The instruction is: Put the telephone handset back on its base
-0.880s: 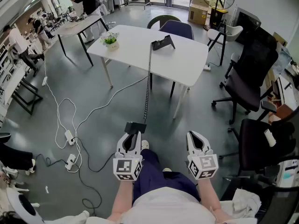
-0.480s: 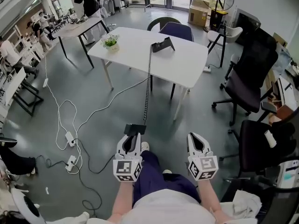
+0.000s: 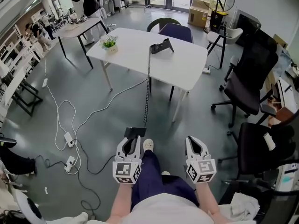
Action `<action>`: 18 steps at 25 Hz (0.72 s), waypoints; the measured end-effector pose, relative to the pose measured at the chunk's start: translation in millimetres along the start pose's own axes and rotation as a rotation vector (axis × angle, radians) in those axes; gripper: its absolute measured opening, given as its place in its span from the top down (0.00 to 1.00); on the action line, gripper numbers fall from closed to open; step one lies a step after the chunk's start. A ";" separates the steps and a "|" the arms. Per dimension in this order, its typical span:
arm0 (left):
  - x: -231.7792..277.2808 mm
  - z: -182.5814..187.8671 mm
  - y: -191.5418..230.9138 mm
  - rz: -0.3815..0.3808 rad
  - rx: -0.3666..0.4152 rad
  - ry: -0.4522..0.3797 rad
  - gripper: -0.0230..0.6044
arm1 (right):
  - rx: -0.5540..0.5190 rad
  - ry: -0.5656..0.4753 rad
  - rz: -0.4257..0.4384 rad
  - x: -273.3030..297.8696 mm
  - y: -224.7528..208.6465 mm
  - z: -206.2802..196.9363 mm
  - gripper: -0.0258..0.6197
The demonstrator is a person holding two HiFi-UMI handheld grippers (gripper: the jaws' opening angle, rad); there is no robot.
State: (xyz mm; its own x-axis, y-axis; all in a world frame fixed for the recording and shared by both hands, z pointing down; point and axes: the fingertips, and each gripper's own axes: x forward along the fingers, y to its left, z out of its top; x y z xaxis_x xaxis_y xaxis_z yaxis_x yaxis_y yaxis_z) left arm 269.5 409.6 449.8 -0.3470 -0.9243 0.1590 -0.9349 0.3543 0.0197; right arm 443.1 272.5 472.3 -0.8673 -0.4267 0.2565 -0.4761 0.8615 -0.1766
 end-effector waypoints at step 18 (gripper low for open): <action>105.7 16.8 60.3 -0.004 -0.059 0.027 0.84 | 0.026 0.014 0.022 125.1 -21.5 41.5 0.89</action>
State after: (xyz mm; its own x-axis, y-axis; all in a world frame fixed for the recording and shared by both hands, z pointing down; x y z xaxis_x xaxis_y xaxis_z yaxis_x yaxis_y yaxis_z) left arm 175.2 330.9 451.2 -0.3404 -0.9218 0.1858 -0.9300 0.3592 0.0780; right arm 338.7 189.2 468.7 -0.8755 -0.4037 0.2656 -0.4608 0.8630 -0.2072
